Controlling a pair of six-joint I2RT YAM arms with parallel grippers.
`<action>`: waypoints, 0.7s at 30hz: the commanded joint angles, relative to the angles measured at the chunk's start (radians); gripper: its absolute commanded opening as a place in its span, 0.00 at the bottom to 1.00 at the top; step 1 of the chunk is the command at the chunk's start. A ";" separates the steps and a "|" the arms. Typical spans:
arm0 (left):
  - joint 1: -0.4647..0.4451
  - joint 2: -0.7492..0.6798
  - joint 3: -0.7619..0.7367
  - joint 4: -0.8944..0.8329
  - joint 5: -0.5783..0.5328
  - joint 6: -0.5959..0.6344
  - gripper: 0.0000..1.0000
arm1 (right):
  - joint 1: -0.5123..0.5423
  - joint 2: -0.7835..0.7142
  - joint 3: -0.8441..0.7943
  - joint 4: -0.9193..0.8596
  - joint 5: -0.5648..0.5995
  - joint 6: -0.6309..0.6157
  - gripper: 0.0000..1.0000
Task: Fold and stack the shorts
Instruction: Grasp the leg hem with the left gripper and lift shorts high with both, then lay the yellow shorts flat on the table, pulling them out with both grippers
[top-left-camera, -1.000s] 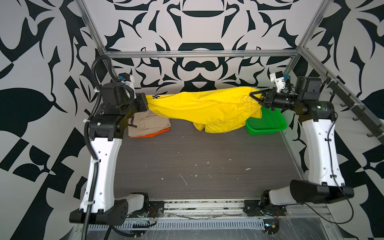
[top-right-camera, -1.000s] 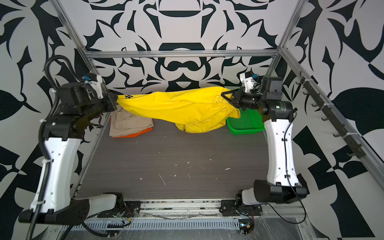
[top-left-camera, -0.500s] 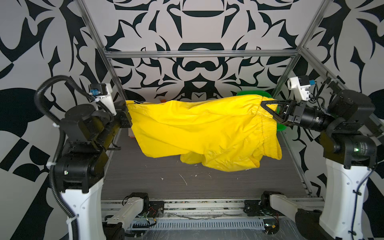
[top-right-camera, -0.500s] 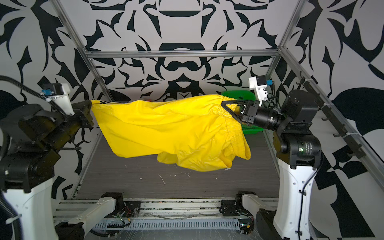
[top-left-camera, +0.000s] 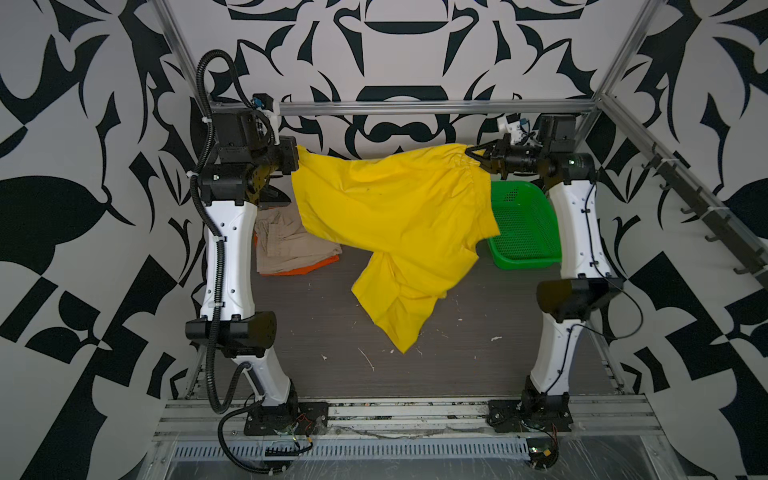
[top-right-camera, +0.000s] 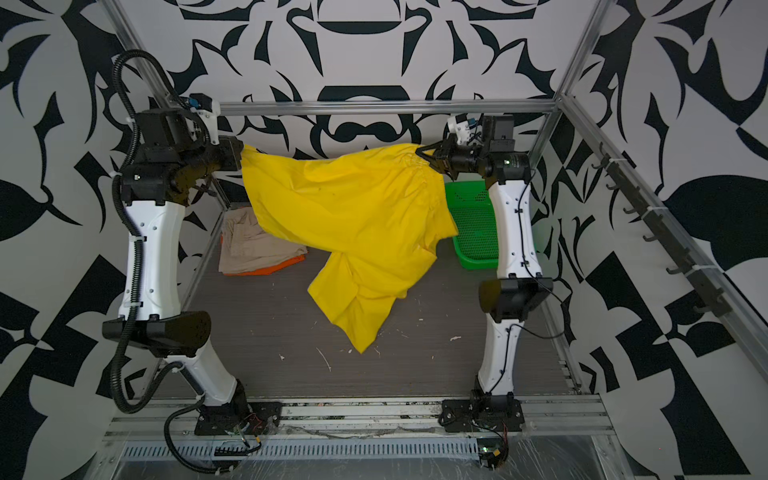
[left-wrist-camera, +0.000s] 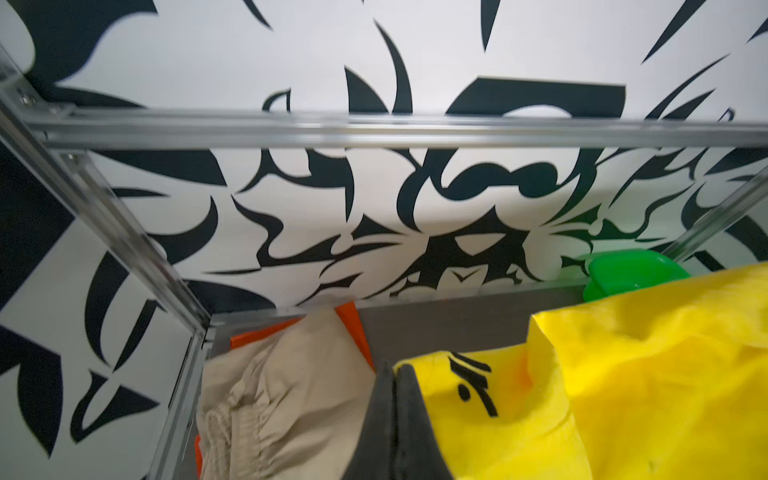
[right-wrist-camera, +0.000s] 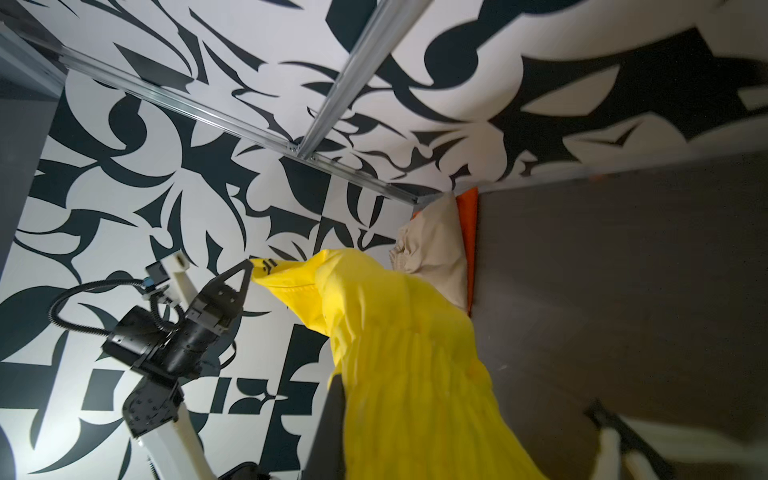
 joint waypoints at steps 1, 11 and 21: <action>0.012 -0.109 0.007 0.042 0.041 0.026 0.00 | -0.026 -0.024 0.265 0.012 -0.071 0.027 0.00; 0.013 -0.627 -1.092 0.318 0.078 -0.065 0.00 | -0.017 -0.525 -1.093 0.201 -0.106 -0.219 0.00; 0.012 -0.742 -1.613 0.286 0.022 -0.334 0.00 | -0.017 -0.575 -1.583 -0.015 0.076 -0.452 0.00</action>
